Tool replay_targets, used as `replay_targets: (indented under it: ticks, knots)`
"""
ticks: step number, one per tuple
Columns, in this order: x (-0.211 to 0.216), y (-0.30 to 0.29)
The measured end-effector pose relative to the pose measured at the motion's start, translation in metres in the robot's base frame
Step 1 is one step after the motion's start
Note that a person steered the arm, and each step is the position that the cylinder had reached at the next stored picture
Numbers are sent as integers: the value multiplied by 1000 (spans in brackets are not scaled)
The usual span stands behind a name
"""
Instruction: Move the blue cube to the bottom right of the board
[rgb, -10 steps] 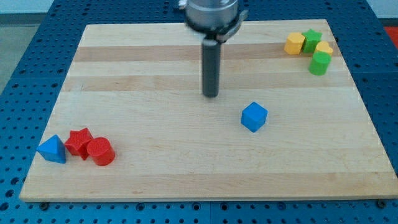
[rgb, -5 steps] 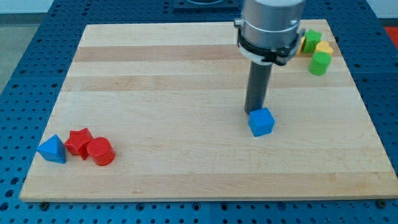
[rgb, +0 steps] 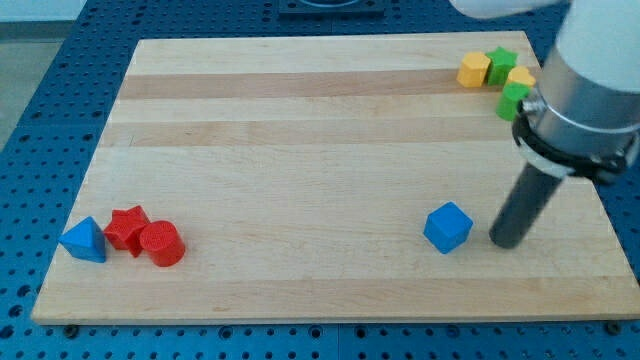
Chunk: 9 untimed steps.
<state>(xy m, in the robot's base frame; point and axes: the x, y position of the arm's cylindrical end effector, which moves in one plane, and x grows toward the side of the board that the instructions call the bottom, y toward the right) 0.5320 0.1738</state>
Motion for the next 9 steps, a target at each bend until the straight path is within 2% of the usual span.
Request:
replay_targets:
  ticks: [1,2,3,4,5,7,9]
  knots:
    - [-65,-24]
    - [-101,-63]
    - [-67,-126]
    - [-43,-140]
    - [17,-137]
    - [11,-131]
    - [-3,-77]
